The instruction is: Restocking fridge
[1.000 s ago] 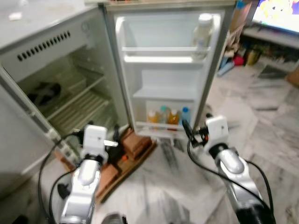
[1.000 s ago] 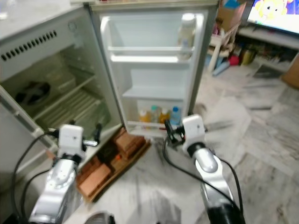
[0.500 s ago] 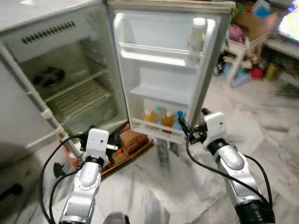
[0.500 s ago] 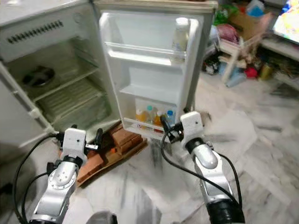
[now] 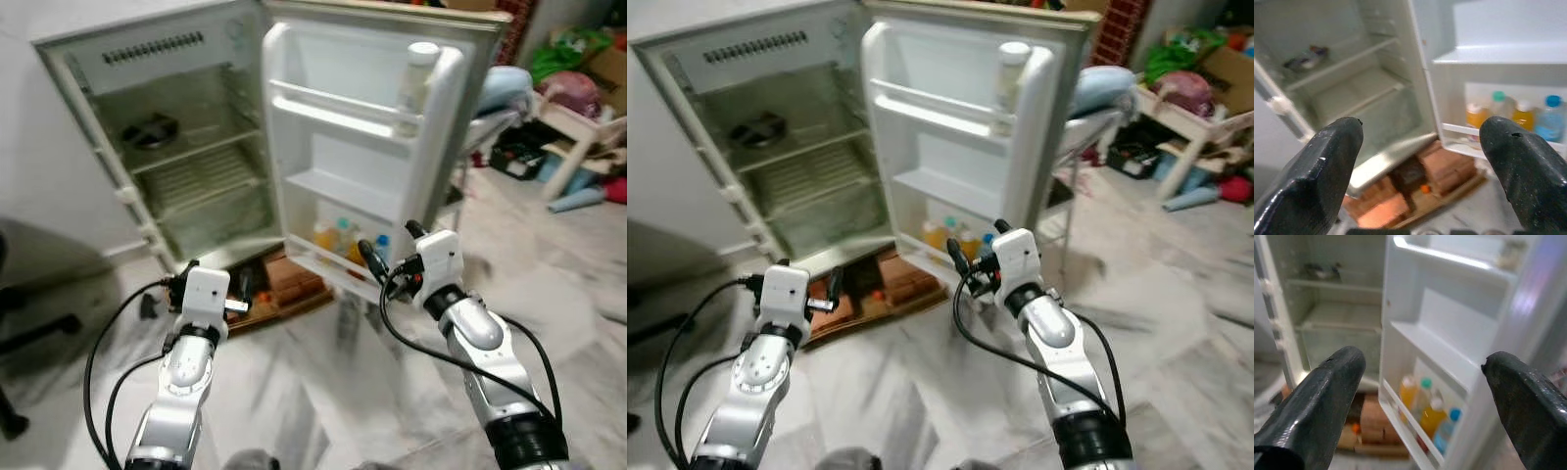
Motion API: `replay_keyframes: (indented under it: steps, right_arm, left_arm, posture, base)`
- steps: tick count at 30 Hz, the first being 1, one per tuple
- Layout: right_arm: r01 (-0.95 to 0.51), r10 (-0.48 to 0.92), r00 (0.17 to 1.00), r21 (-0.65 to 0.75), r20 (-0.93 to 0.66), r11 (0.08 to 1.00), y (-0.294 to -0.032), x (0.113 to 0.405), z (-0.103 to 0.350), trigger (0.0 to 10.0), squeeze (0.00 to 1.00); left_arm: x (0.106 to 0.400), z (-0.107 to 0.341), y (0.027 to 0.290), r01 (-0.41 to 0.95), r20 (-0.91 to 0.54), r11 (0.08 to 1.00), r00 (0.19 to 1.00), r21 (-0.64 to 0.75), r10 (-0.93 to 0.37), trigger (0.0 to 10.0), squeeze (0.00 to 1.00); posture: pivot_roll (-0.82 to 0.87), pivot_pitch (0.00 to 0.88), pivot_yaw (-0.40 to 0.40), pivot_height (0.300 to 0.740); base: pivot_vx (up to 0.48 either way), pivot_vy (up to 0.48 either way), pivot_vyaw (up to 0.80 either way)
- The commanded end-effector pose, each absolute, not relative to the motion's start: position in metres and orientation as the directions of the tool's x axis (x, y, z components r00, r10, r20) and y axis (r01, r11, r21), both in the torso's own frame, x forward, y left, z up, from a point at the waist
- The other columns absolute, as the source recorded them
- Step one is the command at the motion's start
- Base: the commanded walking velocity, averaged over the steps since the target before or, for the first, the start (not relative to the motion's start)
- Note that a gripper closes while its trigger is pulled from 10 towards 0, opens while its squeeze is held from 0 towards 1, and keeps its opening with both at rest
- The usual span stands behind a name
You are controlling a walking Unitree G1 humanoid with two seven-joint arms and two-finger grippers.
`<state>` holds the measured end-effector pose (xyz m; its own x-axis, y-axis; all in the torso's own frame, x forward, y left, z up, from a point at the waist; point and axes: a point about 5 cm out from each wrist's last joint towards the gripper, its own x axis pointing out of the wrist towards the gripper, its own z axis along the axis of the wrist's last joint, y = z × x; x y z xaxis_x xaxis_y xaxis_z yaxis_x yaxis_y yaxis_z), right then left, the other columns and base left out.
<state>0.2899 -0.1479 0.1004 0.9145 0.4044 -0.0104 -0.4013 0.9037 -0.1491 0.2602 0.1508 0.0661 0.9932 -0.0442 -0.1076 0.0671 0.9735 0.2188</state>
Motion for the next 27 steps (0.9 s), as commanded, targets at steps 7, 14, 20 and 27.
replay_keyframes:
  steps: [7, 14, 20, 27]
  right_arm:
    - [-0.361, 0.366, 0.931, -0.124, 0.016, 0.924, -0.146, 0.294, 0.103, 10.0, 0.00]
    - [-0.365, 0.377, 0.924, -0.144, 0.063, 0.920, -0.142, 0.294, 0.112, 10.0, 0.00]
    - [-0.401, 0.416, 0.906, -0.155, 0.078, 0.903, -0.134, 0.293, 0.115, 10.0, 0.00]
    - [-0.411, 0.427, 0.901, -0.162, 0.080, 0.897, -0.133, 0.293, 0.116, 10.0, 0.00]
  left_arm:
    - [0.260, 0.070, 0.150, 0.026, -0.098, 0.999, 0.995, 0.022, -0.023, 10.0, 0.00]
    - [0.260, 0.076, 0.151, 0.028, -0.063, 1.000, 0.998, 0.004, -0.028, 10.0, 0.00]
    - [0.258, 0.074, 0.152, 0.026, -0.074, 1.000, 0.997, -0.001, -0.026, 10.0, 0.00]
    - [0.258, 0.074, 0.154, 0.020, -0.078, 1.000, 0.997, -0.002, -0.020, 10.0, 0.00]
  posture:
    - [0.04, 0.034, 0.043, 0.740]
    - [0.04, 0.035, 0.039, 0.740]
    - [0.04, 0.037, 0.038, 0.740]
    - [0.04, 0.039, 0.037, 0.740]
  base:
    - [0.000, -0.463, 0.00]
    - [0.000, -0.441, 0.00]
    - [0.332, -0.298, 0.75]
    - [0.463, 0.000, 0.79]
